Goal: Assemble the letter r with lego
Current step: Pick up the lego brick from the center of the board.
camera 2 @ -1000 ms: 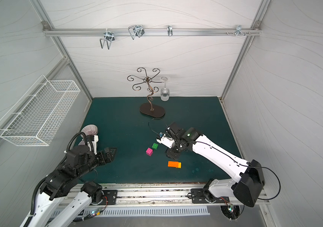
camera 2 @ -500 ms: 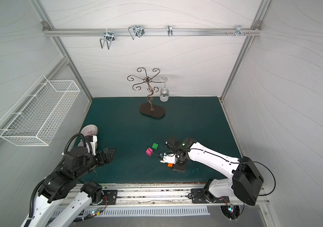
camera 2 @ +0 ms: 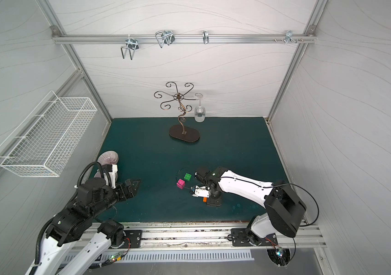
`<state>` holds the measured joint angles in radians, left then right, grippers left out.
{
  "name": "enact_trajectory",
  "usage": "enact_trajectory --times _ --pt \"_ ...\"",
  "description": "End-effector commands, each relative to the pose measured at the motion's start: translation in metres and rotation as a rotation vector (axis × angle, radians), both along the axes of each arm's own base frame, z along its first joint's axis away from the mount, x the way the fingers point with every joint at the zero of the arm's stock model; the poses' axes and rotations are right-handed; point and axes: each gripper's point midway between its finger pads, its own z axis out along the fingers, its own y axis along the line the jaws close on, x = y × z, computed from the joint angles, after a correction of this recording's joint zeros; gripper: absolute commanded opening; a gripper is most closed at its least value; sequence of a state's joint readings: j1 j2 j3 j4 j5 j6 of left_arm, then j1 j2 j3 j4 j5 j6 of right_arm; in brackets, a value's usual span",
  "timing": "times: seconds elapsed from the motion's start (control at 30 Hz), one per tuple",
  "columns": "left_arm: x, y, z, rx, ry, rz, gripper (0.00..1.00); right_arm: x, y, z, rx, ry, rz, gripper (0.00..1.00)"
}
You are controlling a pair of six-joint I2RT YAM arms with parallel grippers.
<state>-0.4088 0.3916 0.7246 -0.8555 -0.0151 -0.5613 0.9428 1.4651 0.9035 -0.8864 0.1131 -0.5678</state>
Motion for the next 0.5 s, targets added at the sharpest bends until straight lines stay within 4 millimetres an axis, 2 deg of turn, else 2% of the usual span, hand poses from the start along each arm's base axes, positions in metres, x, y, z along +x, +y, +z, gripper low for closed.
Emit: enact_trajectory --times 0.0,0.17,0.47 --pt "0.003 -0.001 0.011 -0.022 -0.046 0.004 0.95 0.004 0.005 -0.002 -0.011 -0.005 -0.003 0.65" --pt "0.002 -0.001 0.011 -0.023 -0.047 0.005 0.95 0.007 0.011 -0.004 -0.006 0.002 -0.002 0.64" --pt "0.000 0.001 0.013 -0.028 -0.057 0.010 0.95 0.012 0.012 -0.016 -0.048 0.010 0.003 0.61"
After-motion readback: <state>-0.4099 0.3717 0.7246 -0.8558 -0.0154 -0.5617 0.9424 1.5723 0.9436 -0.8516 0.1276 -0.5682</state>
